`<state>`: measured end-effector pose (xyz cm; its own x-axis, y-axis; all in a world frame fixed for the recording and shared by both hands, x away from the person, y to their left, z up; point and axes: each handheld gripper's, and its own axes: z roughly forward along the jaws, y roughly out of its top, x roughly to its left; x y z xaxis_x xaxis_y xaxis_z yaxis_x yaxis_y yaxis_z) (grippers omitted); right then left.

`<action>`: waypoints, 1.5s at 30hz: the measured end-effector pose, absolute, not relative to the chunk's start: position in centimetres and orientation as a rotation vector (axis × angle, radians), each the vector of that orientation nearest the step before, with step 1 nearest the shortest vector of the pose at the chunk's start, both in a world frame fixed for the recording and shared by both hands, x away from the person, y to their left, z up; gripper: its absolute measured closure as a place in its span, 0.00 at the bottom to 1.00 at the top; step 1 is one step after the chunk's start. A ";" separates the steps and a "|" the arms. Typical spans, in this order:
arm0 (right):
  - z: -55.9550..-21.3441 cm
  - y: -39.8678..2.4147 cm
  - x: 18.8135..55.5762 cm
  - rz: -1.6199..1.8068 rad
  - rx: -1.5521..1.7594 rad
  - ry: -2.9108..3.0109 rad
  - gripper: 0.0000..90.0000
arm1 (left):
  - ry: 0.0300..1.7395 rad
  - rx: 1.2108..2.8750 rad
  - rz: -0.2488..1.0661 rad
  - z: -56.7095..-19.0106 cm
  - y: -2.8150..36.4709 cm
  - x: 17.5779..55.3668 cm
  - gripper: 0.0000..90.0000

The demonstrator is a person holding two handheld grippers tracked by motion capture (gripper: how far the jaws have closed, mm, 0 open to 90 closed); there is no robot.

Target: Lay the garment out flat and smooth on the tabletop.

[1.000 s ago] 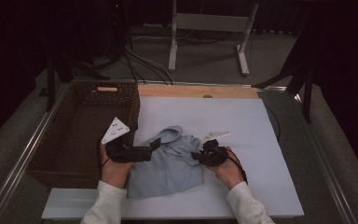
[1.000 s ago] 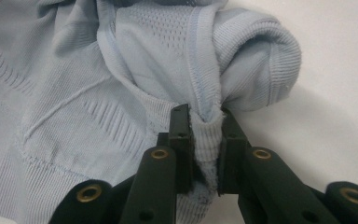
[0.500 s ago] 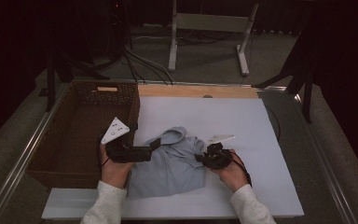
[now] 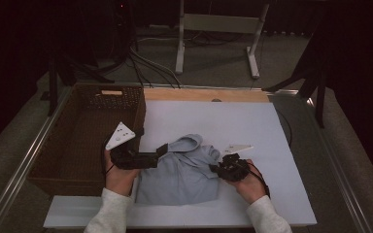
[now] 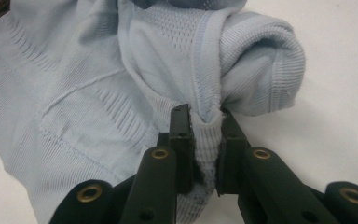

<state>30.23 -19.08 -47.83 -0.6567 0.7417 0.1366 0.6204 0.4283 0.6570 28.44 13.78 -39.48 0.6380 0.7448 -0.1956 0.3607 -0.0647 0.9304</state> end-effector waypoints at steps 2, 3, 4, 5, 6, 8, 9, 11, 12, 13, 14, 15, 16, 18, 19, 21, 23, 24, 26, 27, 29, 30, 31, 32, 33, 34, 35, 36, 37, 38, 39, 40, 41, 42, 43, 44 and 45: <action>-47.7 -19.3 30.0 1.040 1.202 2.502 0.90 | 0.917 1.670 0.402 -39.5 13.8 28.4 0.00; -47.7 -19.4 29.9 1.038 1.205 2.501 0.90 | 0.917 1.670 0.403 -39.5 13.8 28.4 0.00; -47.6 -19.5 29.8 1.036 1.204 2.500 0.90 | 0.916 1.670 0.403 -39.4 13.8 28.4 0.00; -47.6 -19.7 29.6 1.030 1.202 2.497 0.90 | 0.914 1.670 0.403 -39.4 13.8 28.4 0.00; -47.6 -19.8 29.5 1.023 1.199 2.496 0.90 | 0.913 1.670 0.403 -39.4 13.8 28.4 0.00; -47.5 -20.2 29.3 1.021 1.206 2.495 0.90 | 0.914 1.667 0.402 -39.4 13.8 28.4 0.00; -47.5 -20.3 29.2 1.021 1.209 2.494 0.90 | 0.914 1.668 0.402 -39.4 13.8 28.4 0.00; -47.5 -20.7 28.9 1.017 1.214 2.491 0.90 | 0.913 1.671 0.402 -39.4 13.8 28.4 0.00; -47.5 -21.0 28.7 1.012 1.215 2.490 0.90 | 0.913 1.671 0.402 -39.4 13.8 28.4 0.00; -47.5 -21.1 28.6 1.010 1.218 2.488 0.90 | 0.913 1.667 0.400 -39.4 13.8 28.4 0.00; -47.5 -21.4 28.5 1.007 1.223 2.486 0.90 | 0.913 1.667 0.401 -39.4 13.8 28.4 0.00; -47.5 -21.6 28.4 1.007 1.226 2.484 0.90 | 0.914 1.667 0.401 -39.4 13.8 28.4 0.00; -47.5 -21.9 28.4 1.005 1.228 2.482 0.90 | 0.913 1.670 0.401 -39.4 13.8 28.4 0.00; -47.5 -22.3 28.2 1.006 1.243 2.475 0.89 | 0.915 1.670 0.399 -39.5 13.7 28.4 0.00; -47.4 -22.4 28.2 1.004 1.245 2.475 0.89 | 0.915 1.673 0.398 -39.5 13.6 28.4 0.00; -47.5 -22.7 28.1 0.999 1.247 2.475 0.90 | 0.913 1.676 0.397 -39.5 13.6 28.4 0.00; -47.5 -22.9 27.9 0.996 1.247 2.475 0.89 | 0.912 1.675 0.396 -39.5 13.6 28.4 0.00; -47.5 -23.1 27.9 0.991 1.253 2.474 0.89 | 0.912 1.675 0.398 -39.5 13.6 28.4 0.00; -47.6 -23.5 27.7 0.989 1.260 2.471 0.89 | 0.914 1.669 0.397 -39.5 13.7 28.4 0.00; -47.6 -23.7 27.7 0.986 1.265 2.470 0.89 | 0.915 1.669 0.400 -39.4 13.8 28.4 0.00; -47.8 -24.1 27.5 0.987 1.282 2.466 0.88 | 0.915 1.668 0.399 -39.4 13.8 28.4 0.00; -47.9 -24.2 27.4 0.981 1.286 2.467 0.87 | 0.915 1.669 0.400 -39.4 13.8 28.4 0.00; -48.1 -24.3 27.3 0.977 1.291 2.460 0.84 | 0.914 1.670 0.398 -39.4 13.7 28.4 0.00; -48.2 -24.4 27.2 0.970 1.296 2.452 0.78 | 0.913 1.671 0.398 -39.4 13.7 28.4 0.00; -48.3 -24.5 27.2 0.971 1.299 2.450 0.75 | 0.912 1.674 0.399 -39.4 13.6 28.4 0.00; -48.4 -24.6 27.1 0.974 1.301 2.449 0.72 | 0.912 1.675 0.399 -39.4 13.6 28.4 0.00; -48.4 -24.7 27.1 0.979 1.309 2.448 0.72 | 0.912 1.675 0.399 -39.5 13.6 28.4 0.00; -48.4 -24.8 27.1 0.981 1.311 2.450 0.70 | 0.913 1.674 0.399 -39.4 13.6 28.4 0.00; -48.3 -24.9 27.0 0.983 1.312 2.447 0.70 | 0.913 1.672 0.398 -39.4 13.7 28.4 0.00; -48.3 -25.0 27.0 0.987 1.314 2.446 0.71 | 0.914 1.670 0.399 -39.4 13.7 28.4 0.00; -48.2 -25.1 26.9 0.986 1.315 2.445 0.72 | 0.915 1.670 0.399 -39.4 13.7 28.4 0.00; -48.1 -25.1 26.8 0.985 1.309 2.442 0.72 | 0.915 1.670 0.399 -39.4 13.7 28.4 0.00; -48.0 -25.2 26.7 0.985 1.309 2.441 0.76 | 0.914 1.670 0.400 -39.4 13.7 28.4 0.00; -47.9 -25.2 26.7 0.982 1.304 2.441 0.79 | 0.913 1.672 0.401 -39.4 13.7 28.4 0.00; -47.8 -25.2 26.6 0.983 1.299 2.442 0.84 | 0.912 1.672 0.401 -39.4 13.7 28.4 0.00; -47.6 -25.2 26.5 0.979 1.291 2.444 0.86 | 0.913 1.671 0.401 -39.4 13.7 28.4 0.00; -47.5 -25.2 26.5 0.976 1.284 2.445 0.88 | 0.914 1.671 0.400 -39.4 13.7 28.4 0.00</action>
